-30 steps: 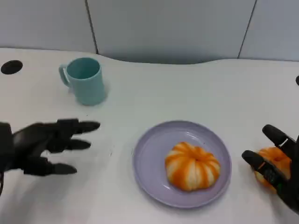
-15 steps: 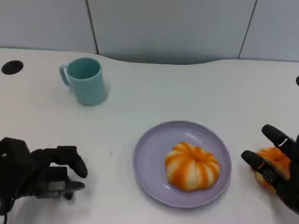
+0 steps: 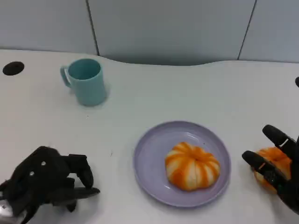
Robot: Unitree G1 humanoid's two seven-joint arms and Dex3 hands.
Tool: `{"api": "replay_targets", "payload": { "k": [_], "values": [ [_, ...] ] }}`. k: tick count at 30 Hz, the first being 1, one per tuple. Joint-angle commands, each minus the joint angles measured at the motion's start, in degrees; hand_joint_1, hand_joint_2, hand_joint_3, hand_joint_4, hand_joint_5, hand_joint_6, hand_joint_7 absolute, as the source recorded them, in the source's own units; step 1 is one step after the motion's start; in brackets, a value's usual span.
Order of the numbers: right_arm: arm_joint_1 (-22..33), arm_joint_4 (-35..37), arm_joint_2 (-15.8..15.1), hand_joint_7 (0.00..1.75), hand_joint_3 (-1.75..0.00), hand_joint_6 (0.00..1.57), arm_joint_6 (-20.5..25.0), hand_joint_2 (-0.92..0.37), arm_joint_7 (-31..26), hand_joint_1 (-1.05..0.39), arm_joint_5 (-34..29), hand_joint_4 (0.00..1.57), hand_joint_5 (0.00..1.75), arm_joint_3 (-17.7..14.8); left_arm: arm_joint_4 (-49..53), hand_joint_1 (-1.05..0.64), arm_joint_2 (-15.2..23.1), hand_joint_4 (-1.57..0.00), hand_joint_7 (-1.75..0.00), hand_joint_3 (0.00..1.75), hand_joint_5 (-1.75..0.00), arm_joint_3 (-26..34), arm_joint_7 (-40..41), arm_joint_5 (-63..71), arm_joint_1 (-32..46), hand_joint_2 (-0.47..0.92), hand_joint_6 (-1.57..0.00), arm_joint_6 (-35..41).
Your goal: Grasp the bread from the table and place it into the plate.
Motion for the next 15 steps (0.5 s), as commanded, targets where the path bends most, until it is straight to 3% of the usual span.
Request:
{"api": "replay_targets", "payload": {
  "k": [1, 10, 15],
  "values": [
    [0.26, -0.85, -0.71, 0.41, -0.34, 0.65, -0.1, -0.92, -0.12, -0.34, 0.35, 0.53, 0.91, -0.38, 0.34, -0.44, 0.77, -0.76, -1.75, 0.08, -1.75, -1.4, 0.16, 1.51, 0.8, 0.92, -0.6, 3.21],
    [-0.44, 1.2, -1.28, 0.4, -0.3, 0.66, -1.52, -0.92, 0.3, -0.34, -0.28, 0.55, 0.9, -1.33, 5.49, -0.38, -1.25, -0.82, -1.75, 0.05, -1.75, 0.09, 0.78, -1.04, -0.33, 0.86, -0.67, -1.39],
    [-0.71, 3.54, -1.99, 0.41, -0.32, 0.66, -3.9, -0.92, 2.87, -0.33, -0.68, 0.54, 0.9, -1.47, 7.59, -0.4, -0.38, -0.8, -1.75, 0.05, -1.75, 0.7, 0.35, -1.72, 0.26, 0.87, -0.64, -6.18]
  ]
}}
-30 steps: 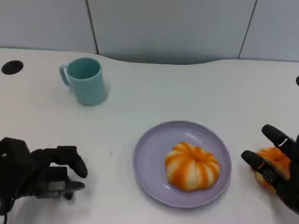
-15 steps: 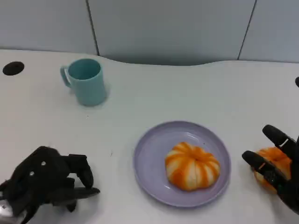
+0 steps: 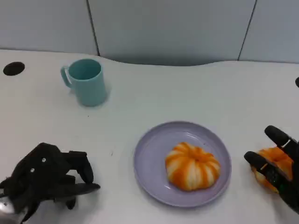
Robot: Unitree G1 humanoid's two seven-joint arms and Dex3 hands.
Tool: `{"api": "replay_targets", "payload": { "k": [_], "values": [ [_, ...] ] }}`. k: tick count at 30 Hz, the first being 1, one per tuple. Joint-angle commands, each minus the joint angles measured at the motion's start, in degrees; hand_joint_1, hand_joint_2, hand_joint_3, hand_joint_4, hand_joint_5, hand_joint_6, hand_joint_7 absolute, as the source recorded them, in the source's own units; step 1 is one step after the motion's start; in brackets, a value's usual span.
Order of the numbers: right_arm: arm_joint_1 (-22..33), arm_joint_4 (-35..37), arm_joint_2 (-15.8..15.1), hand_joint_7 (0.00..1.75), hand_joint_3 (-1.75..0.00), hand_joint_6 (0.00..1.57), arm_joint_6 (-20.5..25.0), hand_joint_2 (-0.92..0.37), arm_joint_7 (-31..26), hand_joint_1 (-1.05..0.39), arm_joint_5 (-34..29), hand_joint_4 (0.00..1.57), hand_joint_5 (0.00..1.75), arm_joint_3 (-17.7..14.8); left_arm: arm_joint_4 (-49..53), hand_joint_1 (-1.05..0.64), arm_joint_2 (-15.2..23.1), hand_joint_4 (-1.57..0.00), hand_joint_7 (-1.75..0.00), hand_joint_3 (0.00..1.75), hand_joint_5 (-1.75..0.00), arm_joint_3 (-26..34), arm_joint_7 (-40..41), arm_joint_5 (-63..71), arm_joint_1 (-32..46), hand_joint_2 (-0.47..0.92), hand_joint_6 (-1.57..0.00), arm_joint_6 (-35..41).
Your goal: Grasp the bread from the table and place it into the plate.
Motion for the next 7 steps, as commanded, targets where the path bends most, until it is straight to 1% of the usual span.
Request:
{"api": "replay_targets", "payload": {
  "k": [1, 4, 7],
  "values": [
    [-0.47, 1.87, -1.64, 0.41, -0.33, 0.66, -2.46, -0.92, 1.81, -0.33, -0.21, 0.55, 0.9, -1.14, 2.78, -0.41, 0.43, -0.8, -1.75, 0.05, -1.75, 0.24, -0.47, -0.61, 2.12, 0.86, -0.64, -1.56],
    [-0.56, 2.0, -1.5, 0.42, -0.34, 0.67, -2.67, -0.92, 1.37, -0.32, -0.19, 0.55, 0.9, -1.1, 1.73, -0.43, 0.84, -0.81, -1.75, 0.04, -1.75, 1.18, -0.34, -1.57, 4.1, 0.84, -0.65, -3.35],
    [-0.57, 1.3, -1.22, 0.42, -0.33, 0.68, -2.24, -0.92, -0.17, -0.32, -0.55, 0.56, 0.9, -0.87, -0.53, -0.4, 0.96, -0.81, -1.75, 0.07, -1.75, 1.94, -0.29, -2.08, 6.56, 0.87, -0.62, -4.34]
  ]
}}
